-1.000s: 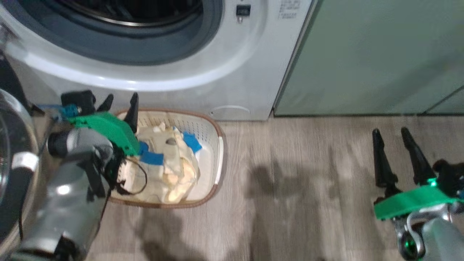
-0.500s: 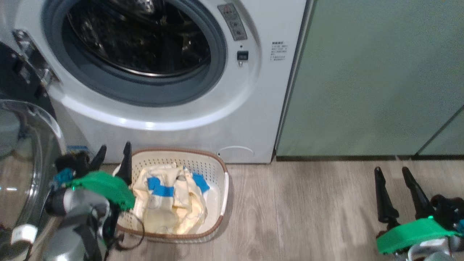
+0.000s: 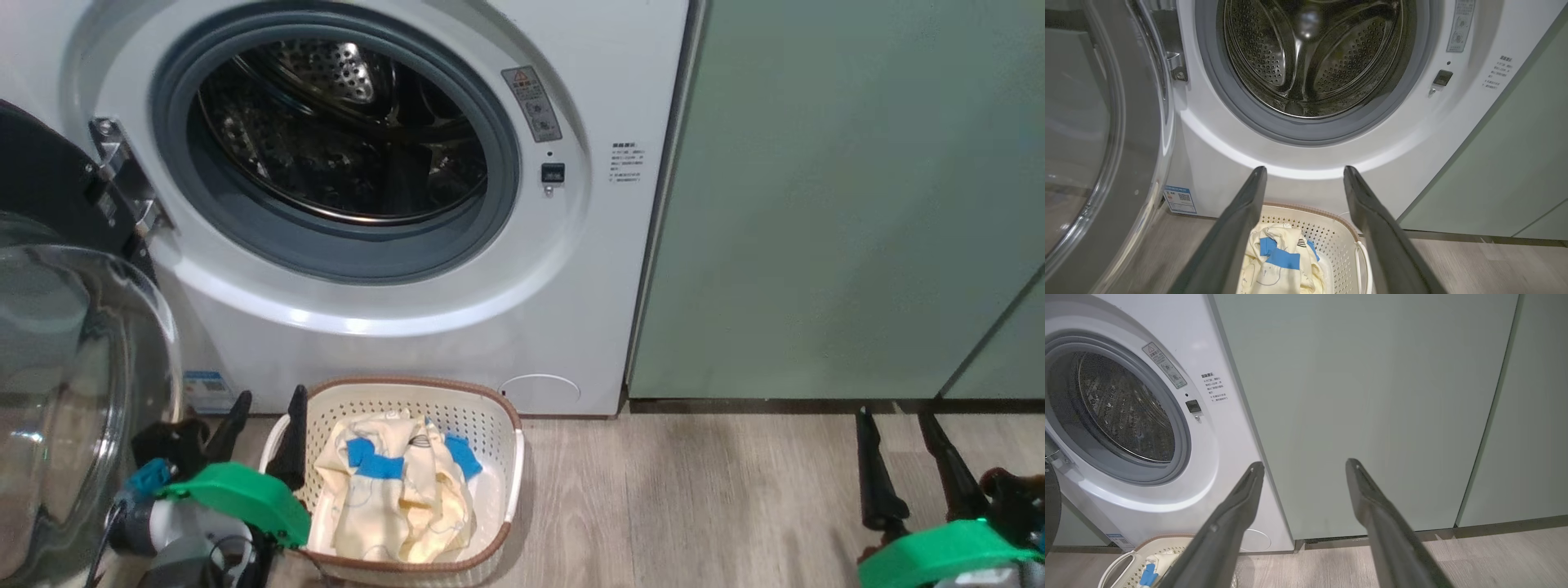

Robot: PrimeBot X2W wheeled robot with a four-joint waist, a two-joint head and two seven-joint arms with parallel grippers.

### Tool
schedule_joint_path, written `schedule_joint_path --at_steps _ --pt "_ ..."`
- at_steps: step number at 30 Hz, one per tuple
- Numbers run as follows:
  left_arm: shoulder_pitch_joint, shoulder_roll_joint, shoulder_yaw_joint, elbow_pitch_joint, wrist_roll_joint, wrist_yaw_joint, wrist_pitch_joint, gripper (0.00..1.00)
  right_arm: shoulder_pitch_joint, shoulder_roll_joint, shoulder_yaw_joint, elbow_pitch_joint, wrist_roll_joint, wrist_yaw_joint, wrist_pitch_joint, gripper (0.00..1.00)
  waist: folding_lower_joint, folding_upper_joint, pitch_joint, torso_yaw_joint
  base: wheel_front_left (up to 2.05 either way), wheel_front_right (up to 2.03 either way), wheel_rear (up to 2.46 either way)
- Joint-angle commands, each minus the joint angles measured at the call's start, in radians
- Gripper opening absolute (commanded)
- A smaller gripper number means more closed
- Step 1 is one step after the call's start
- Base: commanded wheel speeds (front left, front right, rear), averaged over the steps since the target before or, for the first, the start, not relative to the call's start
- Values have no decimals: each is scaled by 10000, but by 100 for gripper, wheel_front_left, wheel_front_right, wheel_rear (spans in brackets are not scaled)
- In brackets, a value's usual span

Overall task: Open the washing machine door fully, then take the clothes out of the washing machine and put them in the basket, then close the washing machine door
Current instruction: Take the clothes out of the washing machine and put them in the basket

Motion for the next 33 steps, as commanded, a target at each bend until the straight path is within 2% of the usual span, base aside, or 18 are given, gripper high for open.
schedule_joint_path --at_steps 1,12,33 --pt "-289 202 478 -351 114 -40 -106 100 -110 -191 128 -344 -86 2 -95 100 1 -1 -19 6 0 0 0" --pt "14 143 918 -476 526 -151 -106 100 23 -189 53 -324 -92 2 -95 100 1 -1 -184 -104 0 0 0" --pt "51 87 949 -532 681 -297 -107 100 -27 -215 83 -359 -99 2 -95 100 1 -1 -204 -39 0 0 0"
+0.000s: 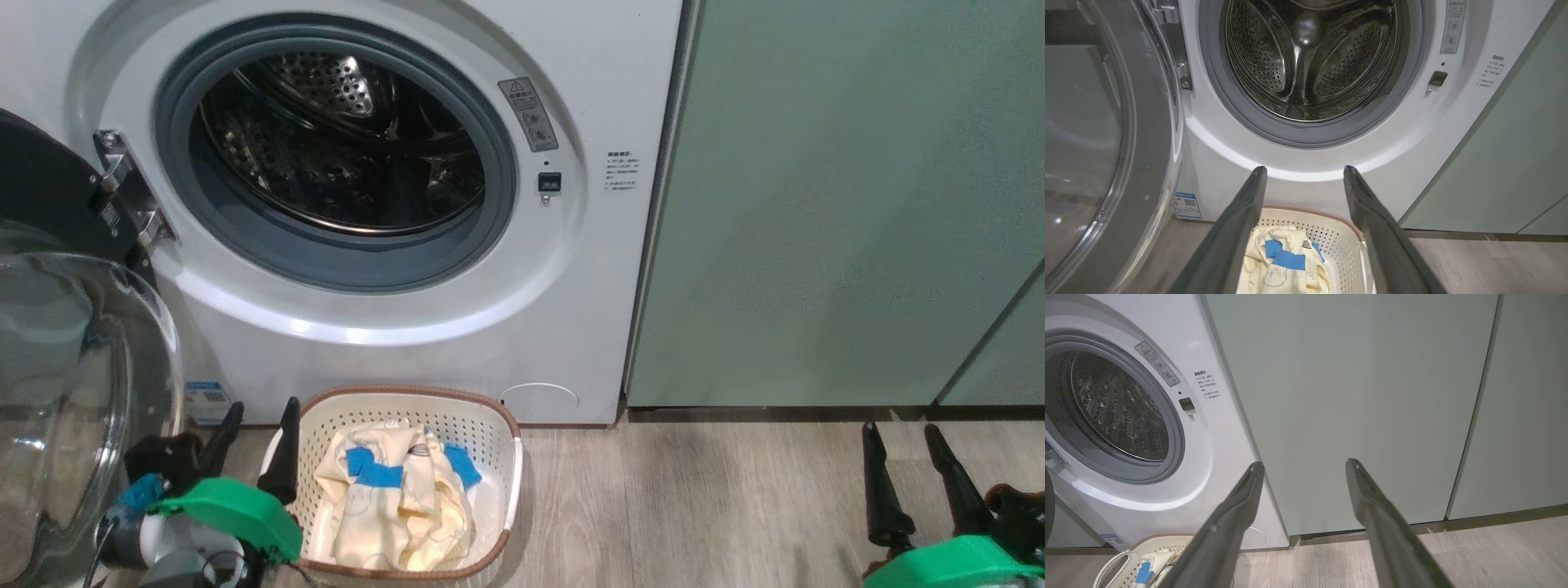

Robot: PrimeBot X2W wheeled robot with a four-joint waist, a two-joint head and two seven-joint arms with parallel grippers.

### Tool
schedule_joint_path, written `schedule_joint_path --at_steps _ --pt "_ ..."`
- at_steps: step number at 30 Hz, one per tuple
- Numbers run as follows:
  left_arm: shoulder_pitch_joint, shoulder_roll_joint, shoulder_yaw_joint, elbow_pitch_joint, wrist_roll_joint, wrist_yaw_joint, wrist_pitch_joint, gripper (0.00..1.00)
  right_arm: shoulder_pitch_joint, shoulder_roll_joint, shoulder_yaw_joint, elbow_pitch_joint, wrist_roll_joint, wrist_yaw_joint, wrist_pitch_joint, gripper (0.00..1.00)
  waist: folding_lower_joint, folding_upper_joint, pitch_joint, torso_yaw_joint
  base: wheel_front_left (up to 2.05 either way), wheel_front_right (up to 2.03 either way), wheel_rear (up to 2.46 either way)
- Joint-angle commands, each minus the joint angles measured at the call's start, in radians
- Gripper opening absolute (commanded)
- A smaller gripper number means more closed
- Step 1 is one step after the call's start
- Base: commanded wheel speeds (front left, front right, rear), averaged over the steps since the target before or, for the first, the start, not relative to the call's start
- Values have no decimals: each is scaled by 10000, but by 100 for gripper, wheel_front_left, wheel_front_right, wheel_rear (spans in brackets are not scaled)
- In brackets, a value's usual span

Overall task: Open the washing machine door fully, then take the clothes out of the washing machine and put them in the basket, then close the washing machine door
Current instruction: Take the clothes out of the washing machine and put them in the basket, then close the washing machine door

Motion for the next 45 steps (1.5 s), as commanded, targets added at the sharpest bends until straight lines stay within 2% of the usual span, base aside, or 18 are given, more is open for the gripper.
schedule_joint_path --at_steps 1,18,35,45 --pt "-324 209 394 -314 73 -3 -107 100 -344 -217 243 -323 -54 2 -95 100 0 -1 0 2 0 0 0" --pt "-280 223 337 -470 12 -12 -107 100 -330 -246 225 -276 -29 2 -95 100 0 -1 -39 46 -17 15 1" --pt "-260 219 281 -502 -150 -13 -107 100 -292 -256 243 -269 -25 2 -95 100 0 -1 -63 118 -169 155 14" --pt "-226 213 309 -551 -214 -13 -107 100 -250 -256 228 -281 -13 2 -96 100 0 -1 -76 204 -68 68 0"
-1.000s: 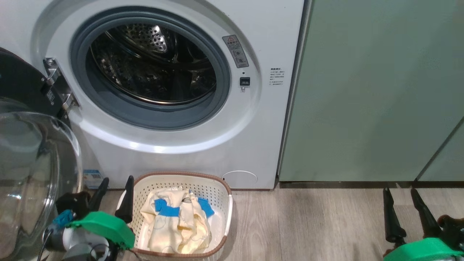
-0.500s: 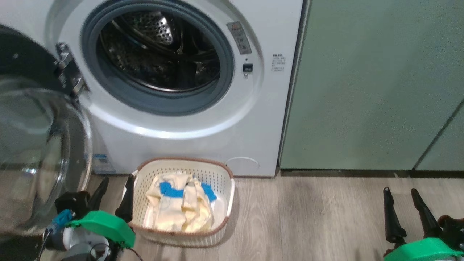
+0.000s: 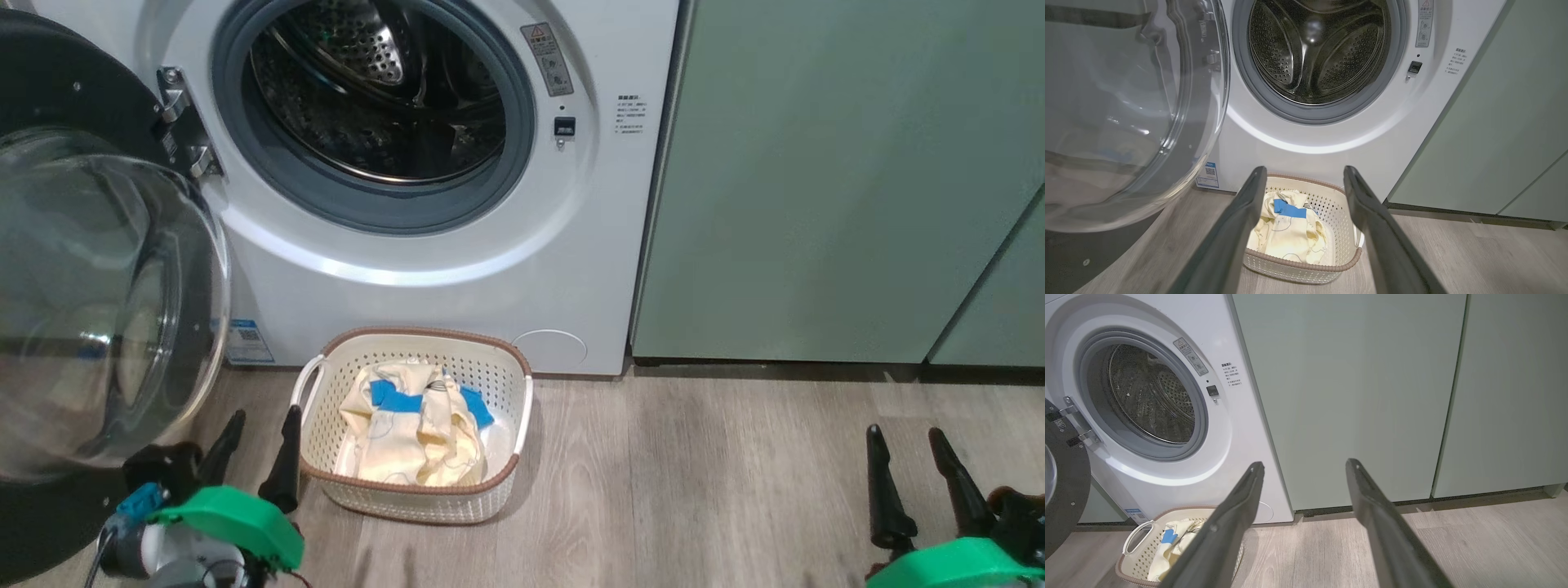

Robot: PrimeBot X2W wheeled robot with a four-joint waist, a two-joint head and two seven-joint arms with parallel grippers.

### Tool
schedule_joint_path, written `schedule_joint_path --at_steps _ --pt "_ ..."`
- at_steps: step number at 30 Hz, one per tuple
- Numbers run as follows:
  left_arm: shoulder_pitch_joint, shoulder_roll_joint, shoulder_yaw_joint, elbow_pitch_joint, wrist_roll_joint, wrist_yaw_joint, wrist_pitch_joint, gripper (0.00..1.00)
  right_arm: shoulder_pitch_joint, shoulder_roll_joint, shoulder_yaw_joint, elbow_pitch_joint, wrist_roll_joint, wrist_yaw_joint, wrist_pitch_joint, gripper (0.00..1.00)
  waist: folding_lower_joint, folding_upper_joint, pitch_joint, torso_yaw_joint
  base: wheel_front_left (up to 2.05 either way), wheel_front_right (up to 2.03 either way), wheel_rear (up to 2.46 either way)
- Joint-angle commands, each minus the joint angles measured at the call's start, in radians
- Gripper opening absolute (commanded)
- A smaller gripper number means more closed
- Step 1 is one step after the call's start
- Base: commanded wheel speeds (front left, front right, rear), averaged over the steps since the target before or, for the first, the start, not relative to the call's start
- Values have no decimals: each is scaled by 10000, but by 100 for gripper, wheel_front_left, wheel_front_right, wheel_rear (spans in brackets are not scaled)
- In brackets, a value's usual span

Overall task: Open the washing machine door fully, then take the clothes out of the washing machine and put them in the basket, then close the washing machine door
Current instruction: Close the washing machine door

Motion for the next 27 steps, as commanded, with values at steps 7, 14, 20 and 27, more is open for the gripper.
schedule_joint_path --at_steps 7,14,20,27 --pt "-470 178 439 -406 57 -9 -107 100 -279 -205 172 -310 -5 2 -96 100 0 0 -22 188 0 0 0" --pt "-562 59 591 -293 213 -9 -107 100 -252 -150 154 -325 10 2 -96 100 0 0 -25 877 0 0 0" --pt "-608 29 676 -273 334 -9 -107 100 -282 -95 176 -330 26 2 -96 100 0 0 1 1712 0 0 0" --pt "-667 -93 842 -354 490 1 -107 100 -334 -41 166 -338 45 2 -96 100 0 0 62 2924 0 0 0"
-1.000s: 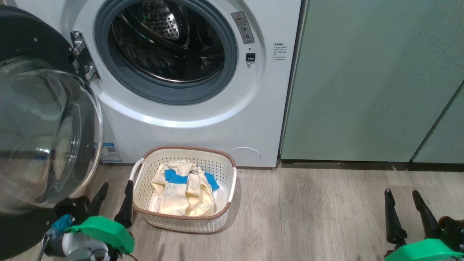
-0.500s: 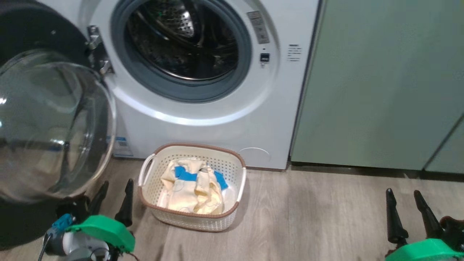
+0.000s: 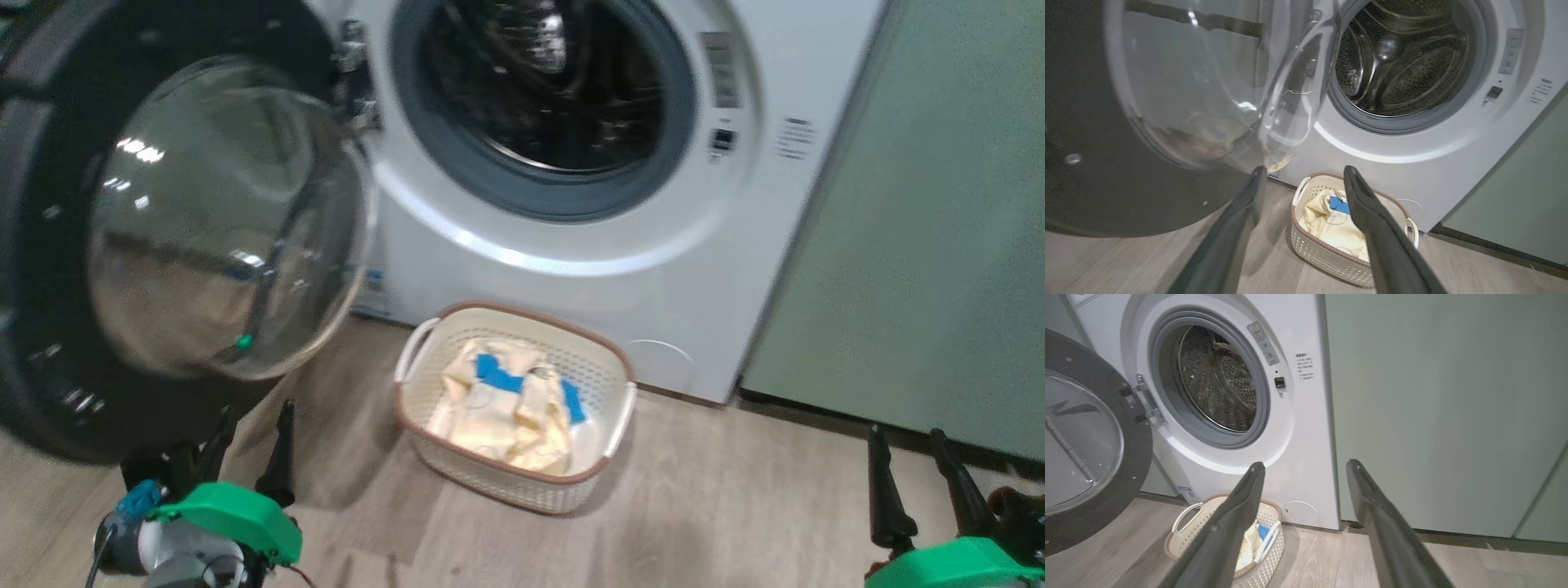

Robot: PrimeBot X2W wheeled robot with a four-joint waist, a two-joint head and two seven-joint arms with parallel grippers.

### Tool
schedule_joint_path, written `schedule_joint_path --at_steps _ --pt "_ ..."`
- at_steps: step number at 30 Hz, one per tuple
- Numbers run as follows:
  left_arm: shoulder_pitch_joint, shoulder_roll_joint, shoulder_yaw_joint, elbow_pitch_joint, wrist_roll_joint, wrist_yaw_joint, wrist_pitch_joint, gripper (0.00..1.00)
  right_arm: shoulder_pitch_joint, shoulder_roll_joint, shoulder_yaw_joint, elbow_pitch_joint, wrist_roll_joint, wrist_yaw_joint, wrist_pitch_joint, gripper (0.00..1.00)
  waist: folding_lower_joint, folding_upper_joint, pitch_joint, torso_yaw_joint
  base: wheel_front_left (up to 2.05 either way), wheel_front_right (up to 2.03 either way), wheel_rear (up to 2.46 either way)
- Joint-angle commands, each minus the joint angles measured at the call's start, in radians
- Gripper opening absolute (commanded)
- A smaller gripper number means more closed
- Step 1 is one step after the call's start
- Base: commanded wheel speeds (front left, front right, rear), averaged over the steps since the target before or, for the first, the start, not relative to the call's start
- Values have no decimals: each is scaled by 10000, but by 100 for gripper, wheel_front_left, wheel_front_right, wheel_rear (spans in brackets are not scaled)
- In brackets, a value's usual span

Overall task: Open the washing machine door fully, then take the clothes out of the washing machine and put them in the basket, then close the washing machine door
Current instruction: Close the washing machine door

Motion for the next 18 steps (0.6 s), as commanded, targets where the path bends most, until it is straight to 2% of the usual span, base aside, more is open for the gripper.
schedule_joint_path --at_steps 1,18 --pt "-586 118 467 -391 131 4 -107 100 -354 -93 230 -337 25 2 -96 100 0 0 50 674 0 0 0" --pt "-785 49 1020 -744 412 15 -107 100 -708 8 302 -335 24 2 -96 100 0 0 381 3198 0 0 0"
